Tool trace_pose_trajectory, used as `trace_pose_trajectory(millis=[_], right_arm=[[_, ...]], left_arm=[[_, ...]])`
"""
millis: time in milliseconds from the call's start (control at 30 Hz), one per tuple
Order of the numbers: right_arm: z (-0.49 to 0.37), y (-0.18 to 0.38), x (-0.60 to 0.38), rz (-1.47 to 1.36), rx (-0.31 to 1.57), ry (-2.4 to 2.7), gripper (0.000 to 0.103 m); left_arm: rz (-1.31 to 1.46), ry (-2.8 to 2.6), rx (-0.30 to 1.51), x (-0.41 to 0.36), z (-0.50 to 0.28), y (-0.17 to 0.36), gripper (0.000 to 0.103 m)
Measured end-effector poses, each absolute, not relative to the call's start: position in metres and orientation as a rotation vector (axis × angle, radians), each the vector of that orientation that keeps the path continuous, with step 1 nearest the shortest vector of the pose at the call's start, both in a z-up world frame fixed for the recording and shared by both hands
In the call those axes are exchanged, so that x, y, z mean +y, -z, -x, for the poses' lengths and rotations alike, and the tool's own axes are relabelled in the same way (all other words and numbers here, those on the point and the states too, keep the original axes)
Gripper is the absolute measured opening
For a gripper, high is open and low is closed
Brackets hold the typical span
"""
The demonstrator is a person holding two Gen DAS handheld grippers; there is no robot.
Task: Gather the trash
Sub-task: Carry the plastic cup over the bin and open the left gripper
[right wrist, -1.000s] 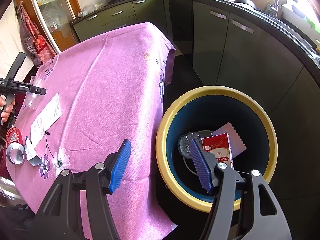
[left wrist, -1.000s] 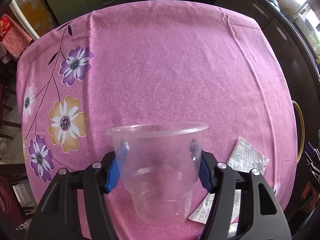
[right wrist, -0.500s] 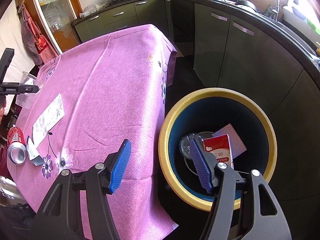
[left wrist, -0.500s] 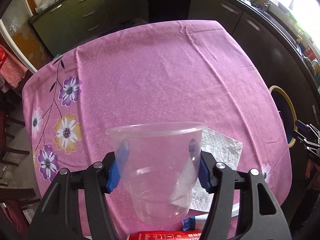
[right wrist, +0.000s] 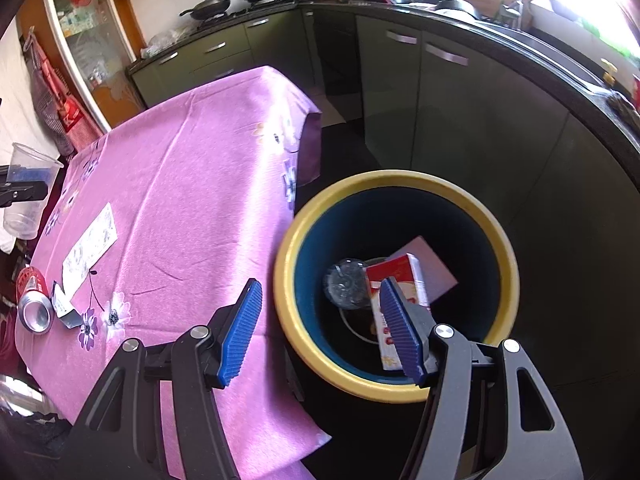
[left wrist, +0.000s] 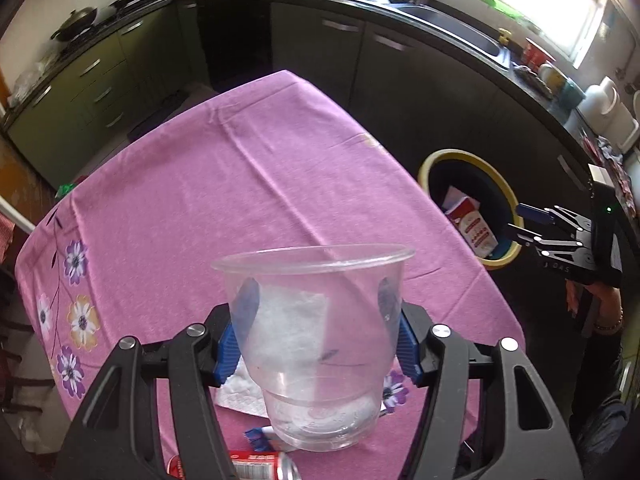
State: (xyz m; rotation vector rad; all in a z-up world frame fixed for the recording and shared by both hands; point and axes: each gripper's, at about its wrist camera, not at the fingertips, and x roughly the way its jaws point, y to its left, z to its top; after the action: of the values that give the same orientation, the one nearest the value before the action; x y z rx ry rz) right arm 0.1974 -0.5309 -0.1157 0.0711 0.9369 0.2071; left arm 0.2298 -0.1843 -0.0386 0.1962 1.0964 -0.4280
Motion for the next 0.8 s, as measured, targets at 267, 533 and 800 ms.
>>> trace_pose_trajectory(millis=[267,533,800], right_arm=[[-0.172,0.114,-0.581,-0.147,0.912,-0.133,0.061],[-0.137,0.111,-0.620,-0.203,0.885,-0.064,0.062],[-0.122,0.110,-0.634,-0.224,0.886,-0.037,0.065]], left_arm=[[-0.285,0.632,1.072,-0.307,-0.235,0.036,0.060],[-0.319,0.733,1.110,-0.419,-0.274,0.089,0.060],[-0.378,0.700,1.125,-0.481,-0.306,0.137,0.068]])
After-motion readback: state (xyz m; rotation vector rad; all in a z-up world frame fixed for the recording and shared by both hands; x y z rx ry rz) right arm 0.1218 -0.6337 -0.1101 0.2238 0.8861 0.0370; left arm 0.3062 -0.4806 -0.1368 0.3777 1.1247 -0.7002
